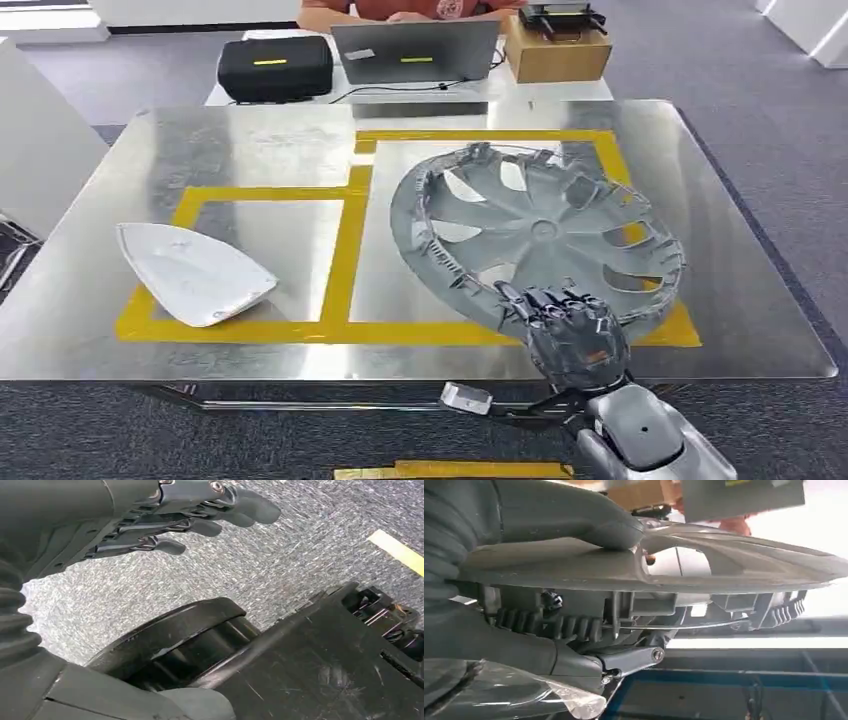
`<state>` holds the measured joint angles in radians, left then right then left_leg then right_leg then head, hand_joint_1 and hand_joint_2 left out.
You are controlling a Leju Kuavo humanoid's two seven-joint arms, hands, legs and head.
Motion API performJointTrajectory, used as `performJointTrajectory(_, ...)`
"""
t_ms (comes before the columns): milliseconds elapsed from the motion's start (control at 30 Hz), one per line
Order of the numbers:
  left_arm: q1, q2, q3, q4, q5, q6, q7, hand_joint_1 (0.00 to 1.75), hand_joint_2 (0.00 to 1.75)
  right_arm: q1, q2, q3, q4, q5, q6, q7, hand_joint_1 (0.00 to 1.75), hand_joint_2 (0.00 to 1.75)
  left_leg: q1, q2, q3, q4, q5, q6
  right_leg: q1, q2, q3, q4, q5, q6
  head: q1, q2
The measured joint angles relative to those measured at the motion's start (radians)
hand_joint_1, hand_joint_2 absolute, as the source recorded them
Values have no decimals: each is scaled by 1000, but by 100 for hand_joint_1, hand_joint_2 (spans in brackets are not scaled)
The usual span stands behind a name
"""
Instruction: Take the parts from the cabinet and place them on the table.
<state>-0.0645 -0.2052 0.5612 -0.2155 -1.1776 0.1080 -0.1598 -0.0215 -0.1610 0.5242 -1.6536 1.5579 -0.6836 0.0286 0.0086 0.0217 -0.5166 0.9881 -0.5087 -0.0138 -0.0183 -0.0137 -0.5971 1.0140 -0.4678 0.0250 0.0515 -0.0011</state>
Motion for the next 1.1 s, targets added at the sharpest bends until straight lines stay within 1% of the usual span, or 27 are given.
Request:
performJointTrajectory(100,0,0,0,0,3,0,5,0,175,-14,-13,16,40,-1,30,27,175,175,0,0,0,0,0,0,0,0,0,0,0,0,0,0)
performJointTrajectory(200,0,0,1,0,3,0,6,0,175,-23,-26,29,69,1,50,39,175,175,0,0,0,0,0,0,0,0,0,0,0,0,0,0)
performJointTrajectory(400,0,0,2,0,3,0,6,0,175,-33,-33,42,96,2,54,42,175,175,0,0,0,0,0,0,0,0,0,0,0,0,0,0)
performJointTrajectory(667,-1,0,2,0,3,0,8,0,175,-55,-47,79,114,2,80,43,175,175,0,0,0,0,0,0,0,0,0,0,0,0,0,0)
performJointTrajectory(767,-2,0,2,0,-2,0,8,0,175,-71,-64,97,120,2,67,56,175,175,0,0,0,0,0,0,0,0,0,0,0,0,0,0)
performJointTrajectory(867,-3,0,2,0,-6,0,8,0,175,-119,-109,140,122,2,25,87,175,175,-1,0,0,0,0,0,0,0,0,0,0,0,0,0)
performJointTrajectory(933,-3,0,2,0,-8,0,8,0,175,-147,-134,158,114,2,10,92,175,175,-1,0,0,1,0,0,0,0,0,0,0,0,0,0)
performJointTrajectory(967,-3,0,2,0,-8,0,9,0,175,-159,-143,165,109,2,5,92,0,0,-1,0,0,1,0,0,0,0,0,0,0,0,0,0)
performJointTrajectory(1100,-5,0,2,0,-13,0,18,0,175,-193,-169,187,92,2,-5,89,0,0,-1,0,2,1,0,0,0,-1,0,0,0,0,0,0)
